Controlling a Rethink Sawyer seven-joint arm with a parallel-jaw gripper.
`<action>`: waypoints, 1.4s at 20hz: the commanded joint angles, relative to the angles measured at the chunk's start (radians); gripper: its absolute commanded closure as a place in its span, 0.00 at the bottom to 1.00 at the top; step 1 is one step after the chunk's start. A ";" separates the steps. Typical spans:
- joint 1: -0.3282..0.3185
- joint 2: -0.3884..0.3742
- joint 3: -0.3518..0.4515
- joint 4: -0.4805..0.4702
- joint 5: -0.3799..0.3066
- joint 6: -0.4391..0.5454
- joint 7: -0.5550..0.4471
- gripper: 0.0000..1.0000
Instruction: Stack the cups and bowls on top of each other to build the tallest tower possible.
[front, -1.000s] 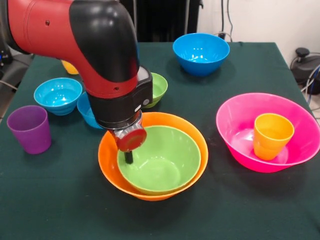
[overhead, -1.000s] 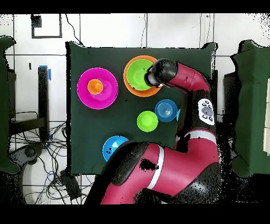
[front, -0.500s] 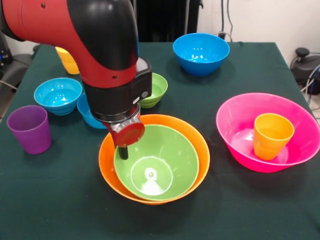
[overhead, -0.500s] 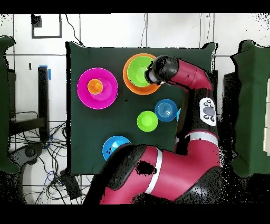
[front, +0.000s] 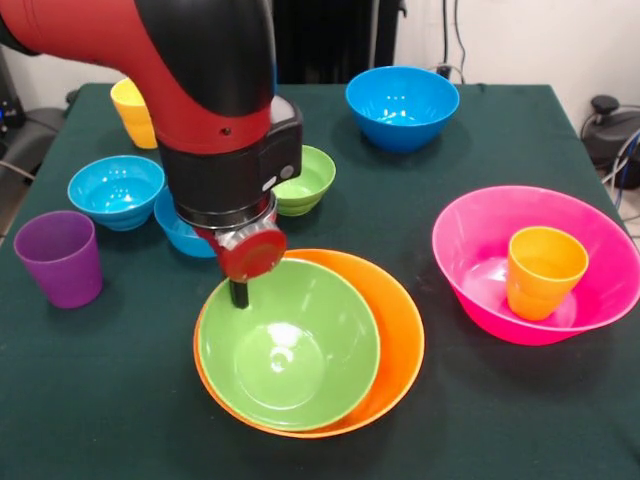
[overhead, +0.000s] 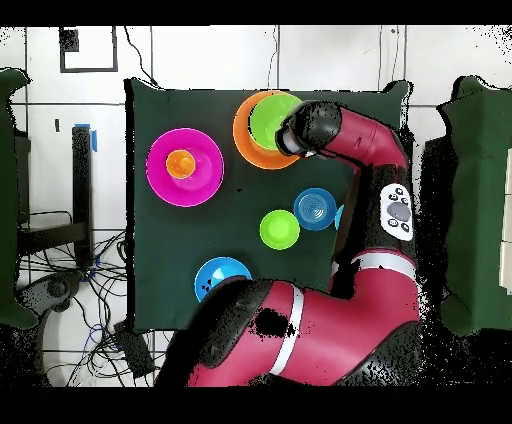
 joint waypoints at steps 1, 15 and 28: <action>0.053 -0.053 0.045 0.011 -0.006 0.138 0.000 1.00; 0.212 -0.096 -0.075 0.161 0.094 0.010 0.275 1.00; 0.295 -0.126 -0.148 0.272 0.203 -0.168 0.362 1.00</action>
